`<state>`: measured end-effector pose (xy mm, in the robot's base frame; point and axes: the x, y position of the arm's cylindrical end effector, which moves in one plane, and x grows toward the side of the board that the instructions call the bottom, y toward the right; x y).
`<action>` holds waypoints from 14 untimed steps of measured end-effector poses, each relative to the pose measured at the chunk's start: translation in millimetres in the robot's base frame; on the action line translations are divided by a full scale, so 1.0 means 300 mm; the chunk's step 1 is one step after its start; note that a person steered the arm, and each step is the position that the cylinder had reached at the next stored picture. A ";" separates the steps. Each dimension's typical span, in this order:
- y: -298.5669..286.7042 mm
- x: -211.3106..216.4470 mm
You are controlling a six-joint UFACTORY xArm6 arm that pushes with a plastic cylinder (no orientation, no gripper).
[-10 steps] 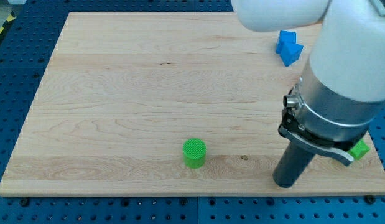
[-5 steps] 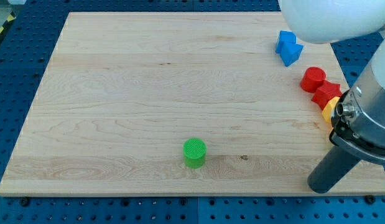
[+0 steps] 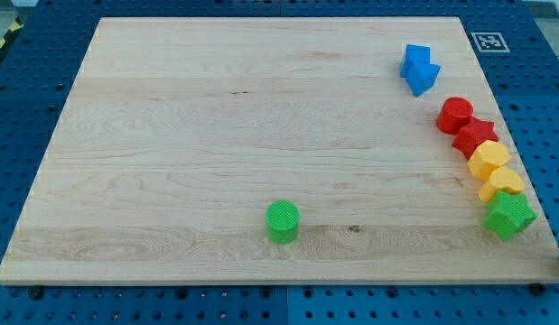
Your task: Push the green star into the green circle
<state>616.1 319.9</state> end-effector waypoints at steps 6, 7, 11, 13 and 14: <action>-0.060 -0.196; -0.083 -0.191; -0.217 -0.180; -0.265 -0.173; -0.288 -0.171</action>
<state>564.8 233.4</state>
